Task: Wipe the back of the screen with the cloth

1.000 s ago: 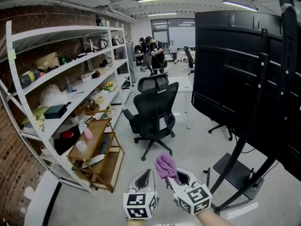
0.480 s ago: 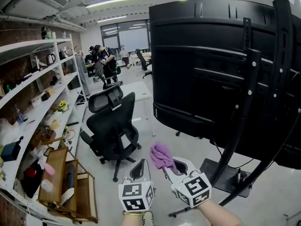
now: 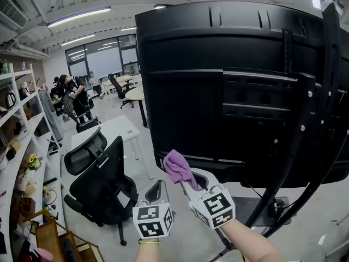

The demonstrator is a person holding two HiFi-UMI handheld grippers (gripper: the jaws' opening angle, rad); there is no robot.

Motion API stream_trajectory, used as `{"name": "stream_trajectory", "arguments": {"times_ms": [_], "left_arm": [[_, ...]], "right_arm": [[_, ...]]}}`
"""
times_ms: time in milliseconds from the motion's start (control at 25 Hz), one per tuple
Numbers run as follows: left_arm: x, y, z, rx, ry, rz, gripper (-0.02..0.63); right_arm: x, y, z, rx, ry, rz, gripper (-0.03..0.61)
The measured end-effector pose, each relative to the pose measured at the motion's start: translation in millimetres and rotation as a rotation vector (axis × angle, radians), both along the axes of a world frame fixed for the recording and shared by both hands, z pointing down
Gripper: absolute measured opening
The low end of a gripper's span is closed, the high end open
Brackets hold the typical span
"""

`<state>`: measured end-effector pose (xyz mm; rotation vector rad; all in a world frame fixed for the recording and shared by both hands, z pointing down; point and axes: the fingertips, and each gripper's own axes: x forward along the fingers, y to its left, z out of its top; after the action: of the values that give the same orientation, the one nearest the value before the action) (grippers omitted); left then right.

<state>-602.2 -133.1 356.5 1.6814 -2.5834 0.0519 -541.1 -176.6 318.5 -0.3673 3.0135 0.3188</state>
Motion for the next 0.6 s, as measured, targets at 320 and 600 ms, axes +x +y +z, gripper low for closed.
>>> {"name": "stream_trajectory", "arguments": {"times_ms": [320,600], "left_arm": [[-75.0,-60.2,-27.3,0.006,-0.065,0.120,0.008],[-75.8,-105.2,-37.4,0.036,-0.064,0.225,0.008]], "right_arm": [[-98.7,-69.0,-54.1,0.032,-0.073,0.194,0.058],[-101.0,-110.3,-64.3,0.044,-0.055,0.336,0.058]]}}
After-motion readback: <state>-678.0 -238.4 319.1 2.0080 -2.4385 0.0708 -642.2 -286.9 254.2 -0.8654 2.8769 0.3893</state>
